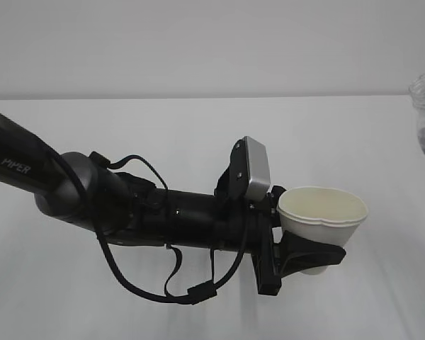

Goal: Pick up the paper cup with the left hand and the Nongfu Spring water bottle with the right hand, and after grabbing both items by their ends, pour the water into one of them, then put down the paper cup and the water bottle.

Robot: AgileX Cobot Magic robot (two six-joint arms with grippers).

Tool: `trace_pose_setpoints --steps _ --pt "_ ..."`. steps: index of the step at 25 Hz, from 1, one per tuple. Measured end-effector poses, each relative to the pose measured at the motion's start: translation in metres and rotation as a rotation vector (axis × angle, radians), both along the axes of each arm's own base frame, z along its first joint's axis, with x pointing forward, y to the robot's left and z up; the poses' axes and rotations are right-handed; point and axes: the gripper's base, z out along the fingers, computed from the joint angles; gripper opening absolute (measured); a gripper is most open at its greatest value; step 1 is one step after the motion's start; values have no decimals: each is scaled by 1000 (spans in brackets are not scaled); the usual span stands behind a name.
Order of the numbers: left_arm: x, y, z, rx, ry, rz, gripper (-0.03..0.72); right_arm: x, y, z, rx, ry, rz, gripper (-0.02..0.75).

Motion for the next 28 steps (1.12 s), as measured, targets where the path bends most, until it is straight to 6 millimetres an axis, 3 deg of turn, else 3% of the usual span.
trace_pose_setpoints --steps 10,20,28 --pt "9 -8 12 -43 -31 16 403 0 -3 0 -112 3 30 426" --pt "-4 -30 18 -41 -55 -12 403 0 -4 1 -193 -7 68 425" --pt "-3 -31 18 -45 -46 5 403 1 -5 1 -281 -11 99 424"
